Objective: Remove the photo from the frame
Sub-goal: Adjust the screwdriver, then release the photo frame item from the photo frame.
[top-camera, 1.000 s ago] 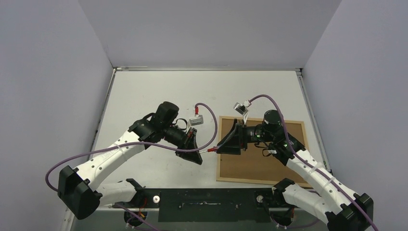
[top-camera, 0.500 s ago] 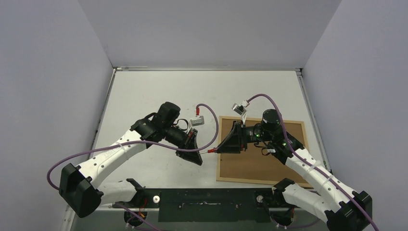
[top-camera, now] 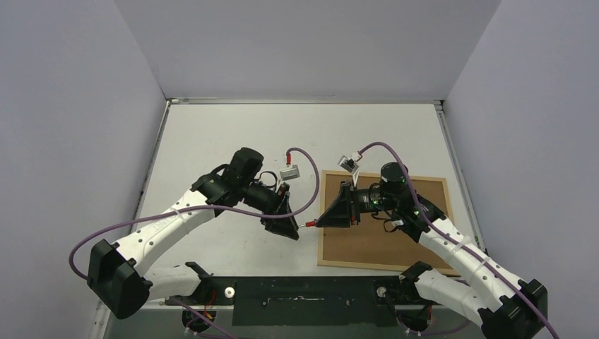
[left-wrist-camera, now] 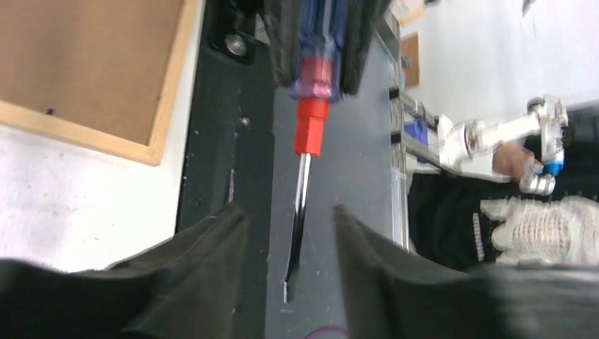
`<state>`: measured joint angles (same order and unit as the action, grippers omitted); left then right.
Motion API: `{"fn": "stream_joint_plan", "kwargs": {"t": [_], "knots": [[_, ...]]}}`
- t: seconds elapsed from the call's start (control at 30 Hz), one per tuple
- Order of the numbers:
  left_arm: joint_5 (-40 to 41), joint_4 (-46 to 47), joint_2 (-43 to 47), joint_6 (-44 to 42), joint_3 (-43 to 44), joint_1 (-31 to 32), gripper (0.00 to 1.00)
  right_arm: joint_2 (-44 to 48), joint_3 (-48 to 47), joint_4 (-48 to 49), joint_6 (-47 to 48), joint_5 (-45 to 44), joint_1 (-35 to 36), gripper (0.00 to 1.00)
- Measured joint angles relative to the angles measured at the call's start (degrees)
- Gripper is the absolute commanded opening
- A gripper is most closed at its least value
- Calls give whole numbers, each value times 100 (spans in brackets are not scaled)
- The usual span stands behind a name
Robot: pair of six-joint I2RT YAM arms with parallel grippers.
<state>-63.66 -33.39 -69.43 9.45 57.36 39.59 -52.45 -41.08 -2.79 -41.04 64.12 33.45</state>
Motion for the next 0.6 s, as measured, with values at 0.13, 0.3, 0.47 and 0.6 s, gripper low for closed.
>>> {"fn": "stream_joint_plan", "kwargs": {"t": [0.13,0.3,0.47,0.6], "knots": [[708,125,98,140,-142,-225,75,4,-122,-1038,564,-498,-57,0],[2017,160,518,625,-785,-1209,73,-46,-363,-2457,1132,-1926,-254,0],[2778,411,531,1292,-1467,-1419,72,-70,-367,-3523,1320,-3224,-273,0],[3477,730,525,1926,-1862,-769,72,-39,-354,-4172,1425,-3858,-273,0]]}}
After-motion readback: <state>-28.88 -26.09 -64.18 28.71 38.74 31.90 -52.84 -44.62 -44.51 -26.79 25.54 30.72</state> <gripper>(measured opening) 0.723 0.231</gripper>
